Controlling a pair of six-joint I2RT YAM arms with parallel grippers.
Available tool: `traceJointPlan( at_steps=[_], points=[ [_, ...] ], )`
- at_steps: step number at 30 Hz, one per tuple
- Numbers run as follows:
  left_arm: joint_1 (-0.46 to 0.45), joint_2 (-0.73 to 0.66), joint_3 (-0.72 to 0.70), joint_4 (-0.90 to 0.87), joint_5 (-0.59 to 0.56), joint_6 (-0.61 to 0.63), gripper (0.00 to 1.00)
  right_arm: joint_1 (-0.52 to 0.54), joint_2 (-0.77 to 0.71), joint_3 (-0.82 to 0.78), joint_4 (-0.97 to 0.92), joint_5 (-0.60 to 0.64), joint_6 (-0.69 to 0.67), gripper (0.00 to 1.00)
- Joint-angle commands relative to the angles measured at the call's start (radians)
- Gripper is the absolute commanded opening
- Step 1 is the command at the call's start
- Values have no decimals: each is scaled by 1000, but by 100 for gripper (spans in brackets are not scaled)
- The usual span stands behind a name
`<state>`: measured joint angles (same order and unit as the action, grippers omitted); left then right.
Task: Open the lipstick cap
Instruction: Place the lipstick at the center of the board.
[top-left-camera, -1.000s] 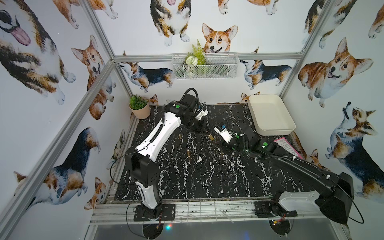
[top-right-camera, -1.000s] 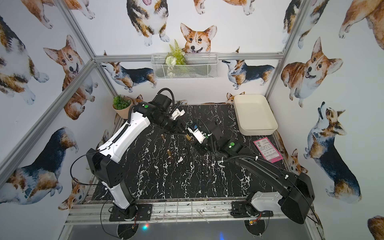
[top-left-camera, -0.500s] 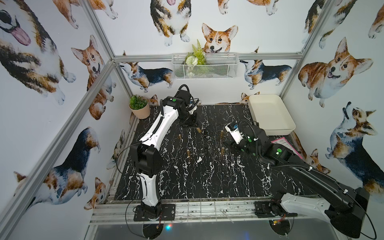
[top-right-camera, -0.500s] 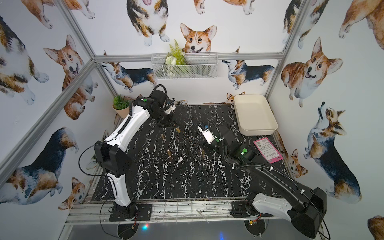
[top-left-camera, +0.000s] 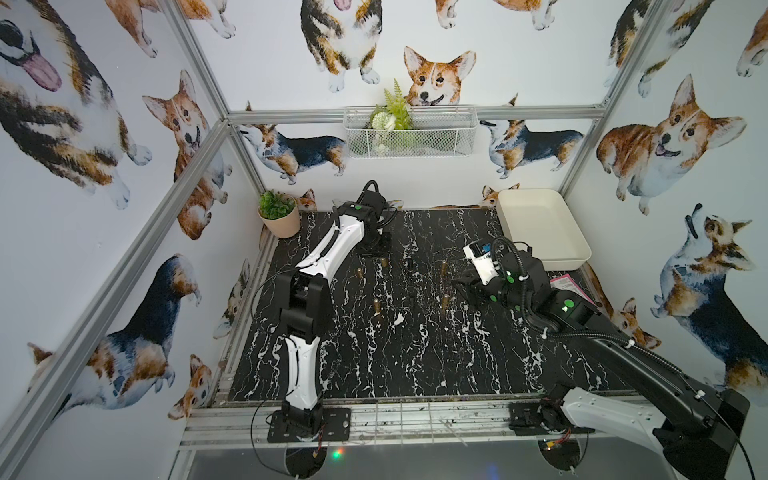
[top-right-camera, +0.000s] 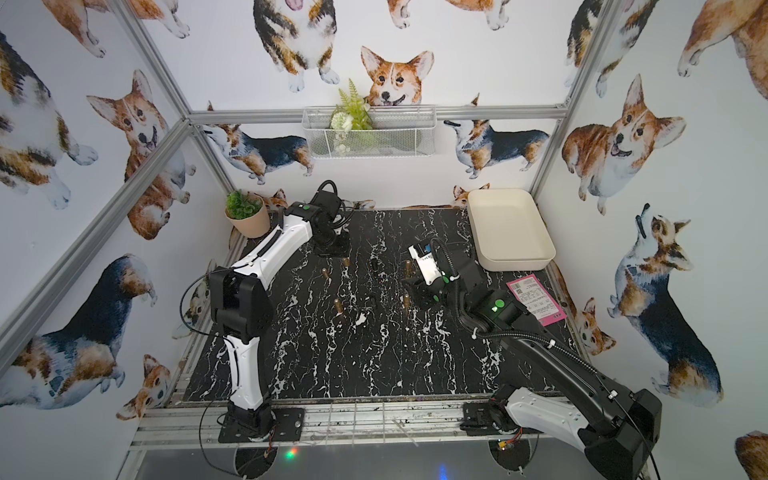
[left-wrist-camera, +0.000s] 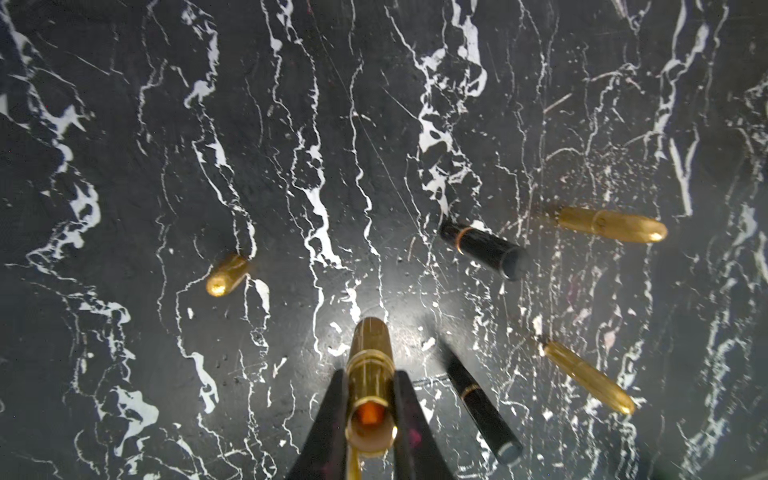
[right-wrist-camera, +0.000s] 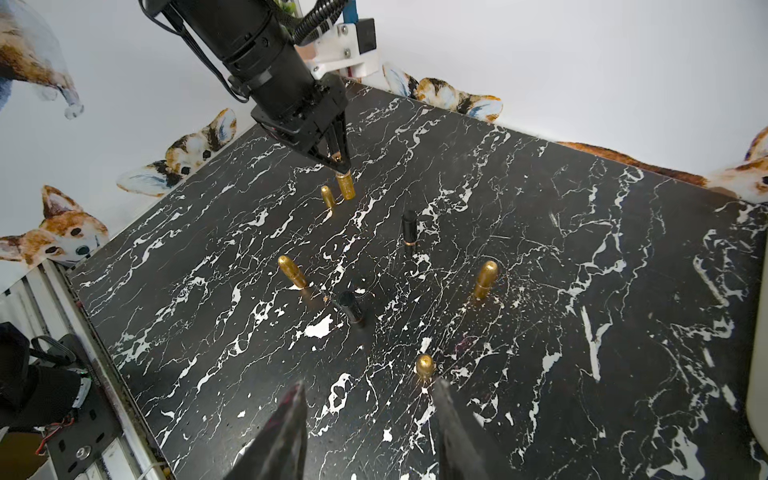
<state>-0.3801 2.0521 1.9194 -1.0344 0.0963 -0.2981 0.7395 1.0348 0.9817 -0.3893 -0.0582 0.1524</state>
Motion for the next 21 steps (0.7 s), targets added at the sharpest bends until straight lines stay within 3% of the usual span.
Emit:
traceJointPlan(
  at_steps=[1,21],
  points=[
    [-5,18,-19,42,-88,14,15,0,0,-9,31,-3,15,51],
    [-16,79,-141,170,-199,28,15,0,27,-29,47,7,15,51]
  ],
)
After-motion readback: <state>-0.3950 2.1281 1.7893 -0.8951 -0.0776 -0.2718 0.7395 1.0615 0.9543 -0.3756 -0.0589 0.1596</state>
